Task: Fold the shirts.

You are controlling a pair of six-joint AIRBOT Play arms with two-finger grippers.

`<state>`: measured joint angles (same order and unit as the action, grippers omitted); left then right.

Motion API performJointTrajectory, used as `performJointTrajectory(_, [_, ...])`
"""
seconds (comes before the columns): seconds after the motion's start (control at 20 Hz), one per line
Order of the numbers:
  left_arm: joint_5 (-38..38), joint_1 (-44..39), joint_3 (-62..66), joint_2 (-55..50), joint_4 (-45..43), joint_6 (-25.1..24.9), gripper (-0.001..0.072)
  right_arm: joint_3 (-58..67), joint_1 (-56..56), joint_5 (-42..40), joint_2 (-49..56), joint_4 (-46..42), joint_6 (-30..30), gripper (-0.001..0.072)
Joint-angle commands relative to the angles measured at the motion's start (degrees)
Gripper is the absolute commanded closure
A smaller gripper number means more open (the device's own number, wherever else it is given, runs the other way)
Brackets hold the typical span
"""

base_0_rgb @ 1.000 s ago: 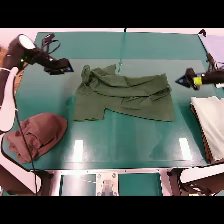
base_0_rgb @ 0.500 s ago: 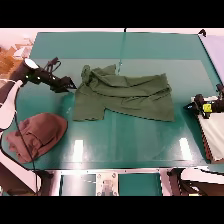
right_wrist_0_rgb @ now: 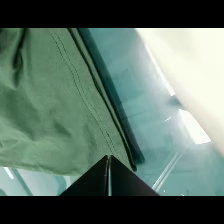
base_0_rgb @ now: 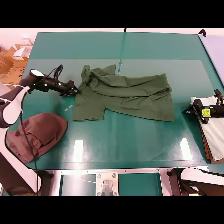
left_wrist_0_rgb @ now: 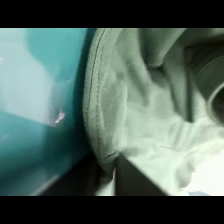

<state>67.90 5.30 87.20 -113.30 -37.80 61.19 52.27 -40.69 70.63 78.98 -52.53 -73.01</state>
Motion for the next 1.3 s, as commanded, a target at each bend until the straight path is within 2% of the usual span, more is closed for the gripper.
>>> performJointTrajectory(0.0, [0.96,0.11,0.00,-0.17,3.91,-2.80,0.0680,-0.15,-0.04,0.52,0.02,-0.15,0.13,0.0494])
performJointTrajectory(0.05, [1.29,0.11,0.00,-0.15,3.80,-2.80,0.0680,-0.15,-0.07,0.50,0.15,-0.26,0.02,0.0355])
performJointTrajectory(0.1, [1.88,0.11,0.00,-0.15,3.78,-2.80,0.0680,-0.26,-0.09,0.50,0.31,-0.28,-0.55,0.0298])
performJointTrajectory(0.15, [2.60,0.11,0.00,-0.11,3.69,-2.82,0.0680,-0.59,-0.09,0.50,0.46,-0.31,-1.53,0.0283])
performJointTrajectory(0.35, [4.13,0.11,0.00,0.13,3.08,-2.78,0.0680,-5.25,0.13,-2.34,2.80,-0.24,-1.66,0.0285])
performJointTrajectory(0.5, [4.22,0.11,0.00,0.13,3.08,-2.73,0.0680,-6.82,2.10,-4.98,7.45,0.46,1.05,0.0315])
performJointTrajectory(0.7, [4.81,0.11,0.00,0.15,3.10,-2.73,0.0680,-6.80,5.40,-9.62,11.87,10.23,7.56,0.0325])
performJointTrajectory(0.75, [5.05,0.11,0.07,0.26,3.08,-2.69,0.0680,-6.80,5.99,-9.77,12.15,12.04,8.37,0.0360])
performJointTrajectory(0.85, [7.04,0.22,1.95,0.39,3.08,-1.79,0.0681,-6.56,7.10,-7.63,12.17,15.19,11.17,0.0531])
performJointTrajectory(0.9, [9.27,0.22,3.98,0.48,3.13,-0.59,0.0682,-5.79,7.43,-4.61,12.13,16.79,12.83,0.0698])
performJointTrajectory(1.05, [12.63,0.22,9.31,6.27,3.06,1.81,0.0683,0.55,7.41,2.23,8.37,20.22,13.64,0.0697])
performJointTrajectory(1.25, [9.99,0.22,17.57,24.46,3.08,1.88,0.0682,19.96,6.93,7.17,-7.19,25.51,9.55,0.0698])
